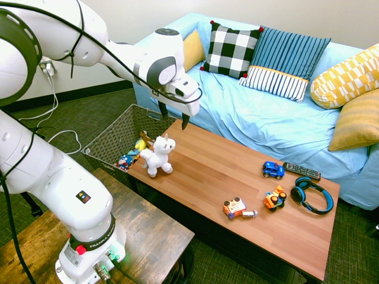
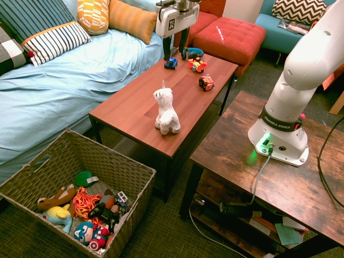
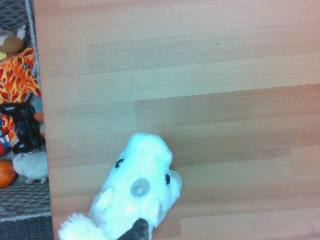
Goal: Put the stuffed toy in the basket
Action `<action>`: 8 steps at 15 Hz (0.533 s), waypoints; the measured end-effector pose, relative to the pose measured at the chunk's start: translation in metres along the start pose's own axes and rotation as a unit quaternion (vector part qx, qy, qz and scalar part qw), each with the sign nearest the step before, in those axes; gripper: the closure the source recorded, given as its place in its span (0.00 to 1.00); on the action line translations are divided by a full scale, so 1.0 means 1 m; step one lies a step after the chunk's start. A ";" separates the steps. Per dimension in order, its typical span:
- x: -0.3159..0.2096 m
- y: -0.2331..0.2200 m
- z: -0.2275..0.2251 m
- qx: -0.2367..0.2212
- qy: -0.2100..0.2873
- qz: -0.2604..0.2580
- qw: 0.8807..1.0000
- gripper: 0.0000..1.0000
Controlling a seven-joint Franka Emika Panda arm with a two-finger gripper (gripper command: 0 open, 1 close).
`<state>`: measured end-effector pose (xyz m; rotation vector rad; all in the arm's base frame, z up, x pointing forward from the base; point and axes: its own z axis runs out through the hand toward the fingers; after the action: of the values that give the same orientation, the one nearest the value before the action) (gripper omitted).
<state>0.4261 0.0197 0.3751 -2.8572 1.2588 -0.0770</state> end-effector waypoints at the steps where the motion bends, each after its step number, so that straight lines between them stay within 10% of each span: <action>1: 0.001 -0.001 0.000 0.000 0.000 0.000 1.000 0.00; 8: -0.023 -0.043 0.052 -0.010 -0.009 0.073 0.997 0.00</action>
<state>0.4445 0.0655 0.3236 -2.7645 1.4687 -0.0380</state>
